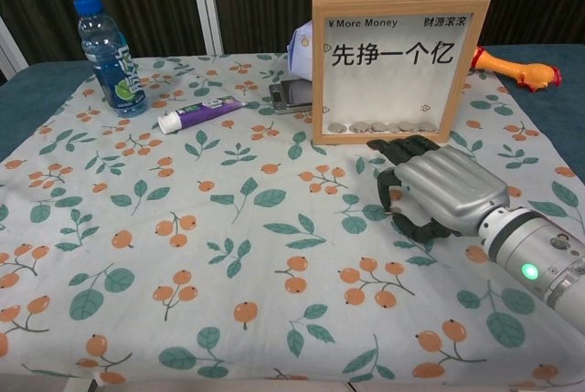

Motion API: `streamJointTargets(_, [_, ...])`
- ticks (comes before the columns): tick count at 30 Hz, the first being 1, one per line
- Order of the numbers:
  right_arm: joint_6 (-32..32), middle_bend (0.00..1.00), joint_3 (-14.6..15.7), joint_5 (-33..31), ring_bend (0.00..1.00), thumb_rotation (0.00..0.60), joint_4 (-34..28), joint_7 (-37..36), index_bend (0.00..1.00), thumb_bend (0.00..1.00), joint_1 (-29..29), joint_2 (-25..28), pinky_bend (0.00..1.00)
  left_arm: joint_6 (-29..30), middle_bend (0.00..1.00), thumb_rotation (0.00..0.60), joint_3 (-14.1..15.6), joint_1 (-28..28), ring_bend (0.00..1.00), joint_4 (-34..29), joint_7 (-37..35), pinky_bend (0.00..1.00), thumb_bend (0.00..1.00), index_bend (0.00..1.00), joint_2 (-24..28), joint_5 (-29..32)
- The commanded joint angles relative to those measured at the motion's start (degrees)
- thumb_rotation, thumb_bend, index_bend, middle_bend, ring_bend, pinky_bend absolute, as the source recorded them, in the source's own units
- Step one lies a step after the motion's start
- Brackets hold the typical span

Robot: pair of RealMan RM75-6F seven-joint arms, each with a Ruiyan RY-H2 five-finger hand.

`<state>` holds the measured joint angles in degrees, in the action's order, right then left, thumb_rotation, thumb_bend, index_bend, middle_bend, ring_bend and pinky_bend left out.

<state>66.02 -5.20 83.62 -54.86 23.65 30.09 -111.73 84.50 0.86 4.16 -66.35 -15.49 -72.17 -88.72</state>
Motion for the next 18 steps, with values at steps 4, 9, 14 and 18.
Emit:
streamJointTargets(4, [0.2, 0.01, -0.1, 0.1, 0.00, 0.600, 0.2, -0.2, 0.63, 0.24, 0.1, -0.1, 0.00, -0.1, 0.00, 0.600, 0.1, 0.0, 0.00, 0.0, 0.0, 0.00, 0.38, 0.00, -0.1, -0.1])
streamJointTargets(9, [0.6, 0.01, 0.0, 0.4, 0.00, 0.600, 0.7, -0.4, 0.64, 0.24, 0.1, -0.3, 0.00, -0.1, 0.00, 0.600, 0.2, 0.0, 0.00, 0.1, -0.1, 0.00, 0.38, 0.00, -0.2, -0.1])
streamJointTargets(14, [1.2, 0.01, 0.2, 1.0, 0.00, 0.600, 1.2, -1.2, 0.59, 0.24, 0.3, -0.4, 0.00, -0.2, 0.00, 0.600, 0.2, 0.1, 0.00, 0.1, 0.1, 0.00, 0.38, 0.00, -0.3, -0.4])
streamJointTargets(18, [2.1, 0.03, 0.4, 2.0, 0.00, 0.600, 2.0, -2.8, 0.57, 0.24, 0.5, -0.7, 0.00, -0.2, 0.00, 0.600, 0.2, 0.2, 0.00, 0.0, 0.0, 0.00, 0.38, 0.00, -0.3, -0.3])
